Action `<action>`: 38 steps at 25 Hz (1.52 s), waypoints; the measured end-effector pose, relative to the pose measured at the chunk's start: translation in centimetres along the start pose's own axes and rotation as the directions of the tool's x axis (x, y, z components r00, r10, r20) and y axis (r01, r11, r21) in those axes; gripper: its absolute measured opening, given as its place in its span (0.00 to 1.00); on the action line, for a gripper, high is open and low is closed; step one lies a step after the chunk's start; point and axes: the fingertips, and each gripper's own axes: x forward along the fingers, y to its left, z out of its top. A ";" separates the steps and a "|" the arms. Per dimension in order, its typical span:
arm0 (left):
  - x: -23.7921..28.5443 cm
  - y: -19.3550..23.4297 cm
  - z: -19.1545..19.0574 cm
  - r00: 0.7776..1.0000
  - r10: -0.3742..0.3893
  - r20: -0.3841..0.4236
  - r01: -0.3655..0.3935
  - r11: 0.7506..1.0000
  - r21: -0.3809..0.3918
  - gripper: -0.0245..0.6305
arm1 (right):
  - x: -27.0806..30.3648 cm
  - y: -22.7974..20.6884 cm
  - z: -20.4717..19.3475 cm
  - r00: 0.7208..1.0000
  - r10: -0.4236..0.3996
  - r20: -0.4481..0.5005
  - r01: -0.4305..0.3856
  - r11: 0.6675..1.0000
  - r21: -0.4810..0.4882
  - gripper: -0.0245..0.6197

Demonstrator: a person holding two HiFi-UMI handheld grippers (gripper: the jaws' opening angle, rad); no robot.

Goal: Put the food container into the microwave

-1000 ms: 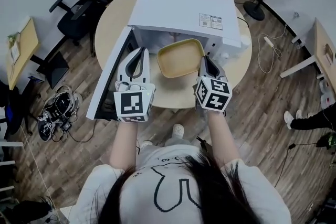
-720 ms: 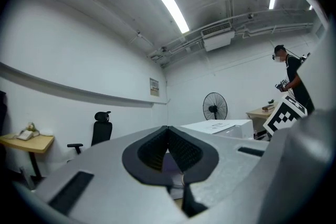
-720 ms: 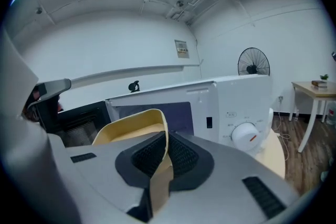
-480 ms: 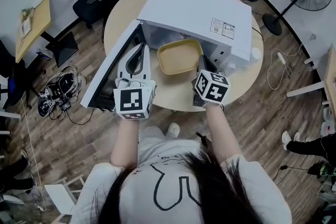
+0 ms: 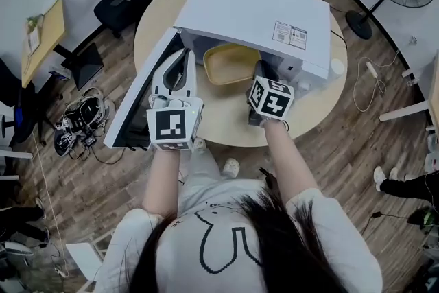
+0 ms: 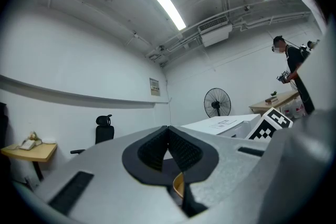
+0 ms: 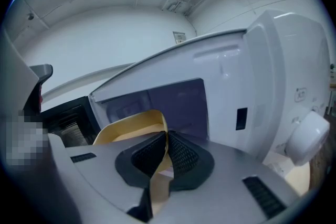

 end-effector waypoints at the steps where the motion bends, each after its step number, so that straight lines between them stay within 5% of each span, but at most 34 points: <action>1: 0.3 0.0 0.0 1.000 -0.005 0.002 0.005 1.000 0.000 0.05 | 0.4 -0.1 0.0 1.000 -0.010 0.000 0.010 1.000 0.002 0.10; 19: 3.7 2.7 -0.3 0.996 -0.081 0.029 0.082 0.995 -0.059 0.05 | 6.7 -2.4 -1.0 0.977 -0.215 0.005 0.212 0.968 0.136 0.10; 27: 3.7 3.1 0.0 0.994 -0.107 0.032 0.108 0.993 -0.047 0.05 | 7.2 -4.4 -1.3 0.941 -0.338 0.017 0.317 0.897 0.308 0.10; 36: 3.7 2.6 0.0 0.989 -0.146 0.032 0.147 0.989 -0.006 0.05 | 7.7 -4.0 -0.6 0.927 -0.366 0.084 0.333 0.905 0.266 0.10; 38: 3.6 2.3 0.1 0.987 -0.155 0.036 0.156 0.988 -0.005 0.05 | 7.4 -3.7 -0.5 0.928 -0.360 0.092 0.328 0.911 0.251 0.17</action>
